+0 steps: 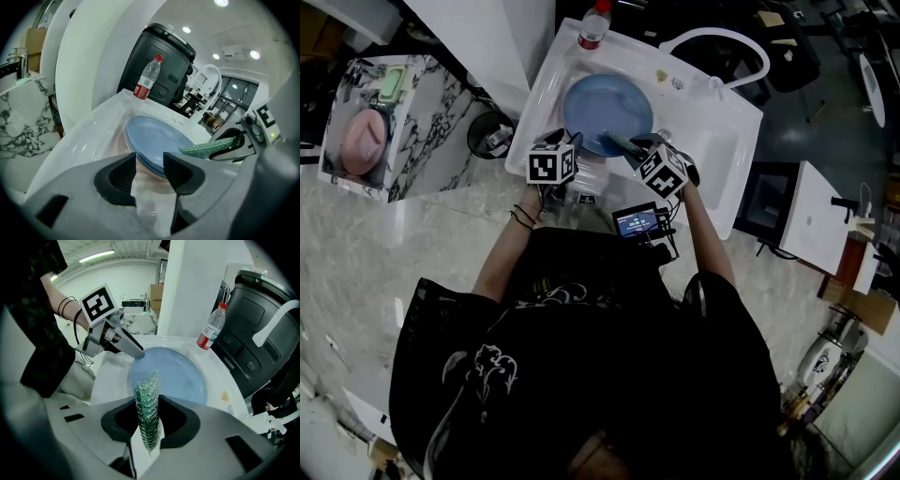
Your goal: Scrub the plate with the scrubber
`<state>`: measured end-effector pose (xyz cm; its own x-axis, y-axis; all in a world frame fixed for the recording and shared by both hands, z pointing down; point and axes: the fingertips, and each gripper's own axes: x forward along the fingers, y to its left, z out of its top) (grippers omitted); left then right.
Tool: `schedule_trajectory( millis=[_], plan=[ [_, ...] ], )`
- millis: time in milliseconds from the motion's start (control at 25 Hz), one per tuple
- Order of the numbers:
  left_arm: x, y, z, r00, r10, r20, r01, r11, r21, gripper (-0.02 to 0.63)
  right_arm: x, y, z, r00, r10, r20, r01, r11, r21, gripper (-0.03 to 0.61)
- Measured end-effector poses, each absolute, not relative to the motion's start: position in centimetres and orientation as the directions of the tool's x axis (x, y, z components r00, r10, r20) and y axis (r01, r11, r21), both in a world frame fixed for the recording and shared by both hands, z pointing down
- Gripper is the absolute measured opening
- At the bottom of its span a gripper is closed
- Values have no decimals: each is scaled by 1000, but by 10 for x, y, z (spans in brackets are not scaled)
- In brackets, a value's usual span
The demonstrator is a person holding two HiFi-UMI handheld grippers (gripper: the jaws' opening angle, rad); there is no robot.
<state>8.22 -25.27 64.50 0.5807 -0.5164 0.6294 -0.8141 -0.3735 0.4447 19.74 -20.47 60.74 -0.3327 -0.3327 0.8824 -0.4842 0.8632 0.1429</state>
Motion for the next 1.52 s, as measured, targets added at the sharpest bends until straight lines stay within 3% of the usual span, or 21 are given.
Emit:
schedule_trajectory(
  millis=[560,1000,1240,1520],
  plan=[
    [71,-249,636,594,-517,616,-803,-416,426,186,163,-196,596,-428,-382,819,-603,796,56,91],
    [56,-236,552,737,-534,414,-674,-619,403,186,168,-208,533,-416,-725,549,-900,413,-137,91],
    [41,-209,506,810,-486,328,-582,-737,344,183,153,-188,498,-321,-856,405,-942,245,-228,91],
    [22,-174,467,876,-429,223,-481,-816,321,149,125,-141,479,-236,-912,336,-952,147,-269,91]
  ],
)
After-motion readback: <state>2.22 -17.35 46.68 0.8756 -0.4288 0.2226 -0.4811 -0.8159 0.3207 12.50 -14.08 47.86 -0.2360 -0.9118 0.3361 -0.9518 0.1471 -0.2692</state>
